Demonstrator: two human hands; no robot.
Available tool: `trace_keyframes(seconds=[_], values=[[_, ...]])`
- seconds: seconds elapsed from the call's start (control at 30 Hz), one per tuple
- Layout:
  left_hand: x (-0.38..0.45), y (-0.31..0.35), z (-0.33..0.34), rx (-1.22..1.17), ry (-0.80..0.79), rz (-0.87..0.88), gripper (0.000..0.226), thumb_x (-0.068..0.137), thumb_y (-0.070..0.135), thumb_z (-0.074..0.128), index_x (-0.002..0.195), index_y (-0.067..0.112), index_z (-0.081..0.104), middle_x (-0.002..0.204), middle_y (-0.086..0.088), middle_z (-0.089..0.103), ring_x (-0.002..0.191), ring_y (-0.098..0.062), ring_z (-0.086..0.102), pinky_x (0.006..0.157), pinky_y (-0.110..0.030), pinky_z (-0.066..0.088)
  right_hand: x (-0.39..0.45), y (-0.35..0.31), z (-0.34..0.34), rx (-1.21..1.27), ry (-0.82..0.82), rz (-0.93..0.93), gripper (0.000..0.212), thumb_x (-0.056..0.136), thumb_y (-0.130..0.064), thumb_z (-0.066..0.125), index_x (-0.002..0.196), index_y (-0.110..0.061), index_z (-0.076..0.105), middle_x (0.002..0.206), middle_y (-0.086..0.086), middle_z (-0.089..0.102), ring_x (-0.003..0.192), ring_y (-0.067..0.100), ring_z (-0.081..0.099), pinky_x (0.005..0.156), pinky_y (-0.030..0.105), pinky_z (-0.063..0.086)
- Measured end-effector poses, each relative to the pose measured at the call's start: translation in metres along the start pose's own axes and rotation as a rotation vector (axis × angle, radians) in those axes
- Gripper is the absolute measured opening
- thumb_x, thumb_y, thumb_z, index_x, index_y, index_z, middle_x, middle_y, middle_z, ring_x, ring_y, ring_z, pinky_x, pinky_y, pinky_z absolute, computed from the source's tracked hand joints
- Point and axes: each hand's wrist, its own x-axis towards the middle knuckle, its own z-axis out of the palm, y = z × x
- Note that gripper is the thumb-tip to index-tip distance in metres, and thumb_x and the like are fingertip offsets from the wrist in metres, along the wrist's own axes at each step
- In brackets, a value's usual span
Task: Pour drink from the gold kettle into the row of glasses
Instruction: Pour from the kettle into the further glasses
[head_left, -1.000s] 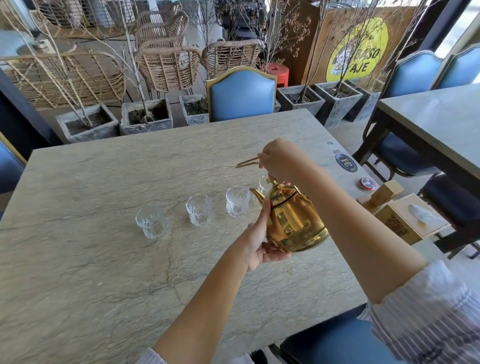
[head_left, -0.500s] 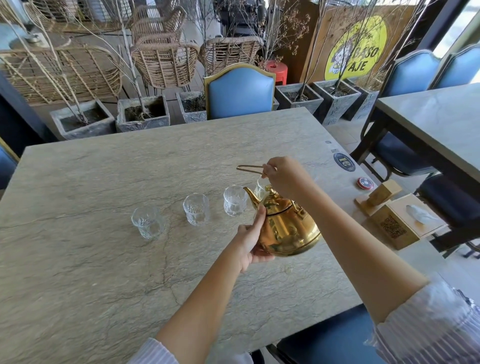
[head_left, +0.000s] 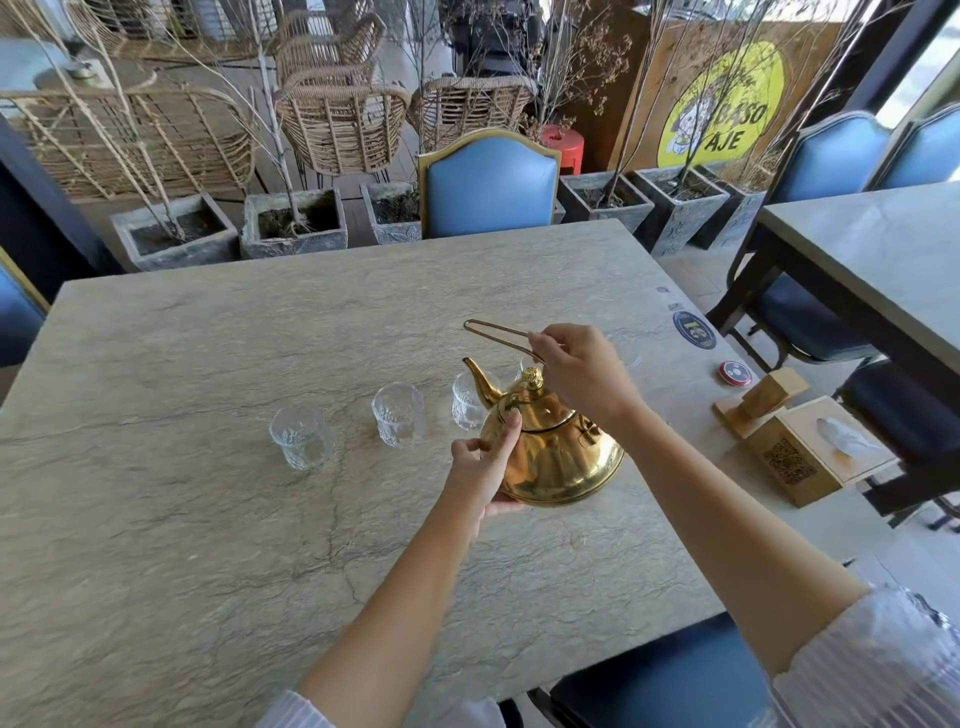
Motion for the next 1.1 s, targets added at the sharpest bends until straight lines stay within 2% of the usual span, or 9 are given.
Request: trace_keyframes(seconds=[0.17,0.27,0.4,0.5,0.67,0.77,0.93,1.0,1.1], values=[[-0.006,-0.003,-0.016,-0.041,0.031,0.002,0.086,0.075,0.071,0.071,0.131,0.016,0.036,0.142,-0.014,0.051,0.123,-0.031,0.062,0.075,-0.043,0.067,0.002,-0.018,0.007,0.096,-0.12,-0.055,0.037,0.1,-0.019,0.044,0.069,-0.015,0.062,0.048,-0.003,0.047,0.04,0.013,0.039,0.044,0.027,0.032],[-0.007,-0.005,-0.027,-0.083,0.027,-0.004,0.093,0.072,0.073,0.07,0.134,0.012,0.037,0.139,-0.014,0.053,0.12,-0.032,0.064,0.076,-0.045,0.066,0.007,-0.03,0.017,0.03,-0.179,-0.081,0.032,0.101,-0.017,0.043,0.08,-0.01,0.066,0.049,-0.004,0.048,0.037,0.01,0.039,0.044,0.027,0.033],[-0.006,-0.008,-0.038,-0.111,0.03,-0.006,0.126,0.038,0.088,0.07,0.132,0.008,0.045,0.132,-0.015,0.06,0.108,-0.03,0.069,0.07,-0.046,0.067,0.015,-0.039,0.033,-0.057,-0.207,-0.073,0.033,0.101,-0.018,0.042,0.089,-0.006,0.071,0.053,-0.004,0.05,0.028,0.001,0.044,0.039,0.017,0.033],[-0.007,-0.011,-0.044,-0.129,0.037,0.002,0.119,0.043,0.086,0.067,0.13,0.008,0.044,0.127,-0.014,0.061,0.1,-0.026,0.069,0.071,-0.048,0.067,0.021,-0.047,0.045,-0.132,-0.217,-0.069,0.036,0.102,-0.018,0.043,0.094,-0.002,0.073,0.055,-0.007,0.051,0.037,0.004,0.045,0.037,0.011,0.029],[-0.003,-0.017,-0.05,-0.148,0.007,-0.015,0.145,0.022,0.098,0.067,0.135,0.008,0.049,0.13,-0.018,0.064,0.108,-0.034,0.071,0.063,-0.041,0.065,0.027,-0.057,0.06,-0.203,-0.242,-0.015,0.036,0.1,-0.018,0.045,0.095,0.002,0.074,0.057,-0.003,0.056,0.044,0.008,0.046,0.031,0.008,0.031],[-0.002,-0.019,-0.052,-0.166,-0.01,-0.013,0.149,0.022,0.099,0.065,0.137,0.006,0.051,0.129,-0.019,0.065,0.107,-0.034,0.072,0.062,-0.04,0.065,0.03,-0.064,0.067,-0.266,-0.263,0.016,0.038,0.1,-0.02,0.044,0.098,0.003,0.073,0.07,0.009,0.064,0.046,0.011,0.046,0.041,0.021,0.034],[-0.005,-0.016,-0.054,-0.167,-0.043,-0.008,0.148,0.021,0.101,0.062,0.135,0.007,0.056,0.124,-0.019,0.07,0.101,-0.031,0.075,0.063,-0.04,0.065,0.035,-0.074,0.074,-0.309,-0.288,0.05,0.038,0.1,-0.021,0.043,0.099,0.004,0.071,0.076,0.011,0.065,0.059,0.022,0.056,0.043,0.025,0.038],[-0.009,-0.014,-0.054,-0.156,-0.05,0.0,0.147,0.021,0.102,0.059,0.135,0.009,0.058,0.122,-0.018,0.072,0.099,-0.03,0.076,0.064,-0.04,0.065,0.038,-0.078,0.076,-0.337,-0.295,0.053,0.036,0.1,-0.022,0.044,0.101,0.002,0.07,0.078,0.012,0.064,0.055,0.021,0.053,0.043,0.026,0.039],[-0.013,-0.012,-0.054,-0.127,-0.072,0.016,0.134,0.035,0.101,0.052,0.132,0.009,0.063,0.119,-0.017,0.074,0.099,-0.028,0.076,0.067,-0.04,0.066,0.039,-0.083,0.078,-0.375,-0.306,0.055,0.033,0.099,-0.023,0.045,0.103,0.0,0.068,0.081,0.012,0.064,0.052,0.019,0.05,0.046,0.028,0.042]])
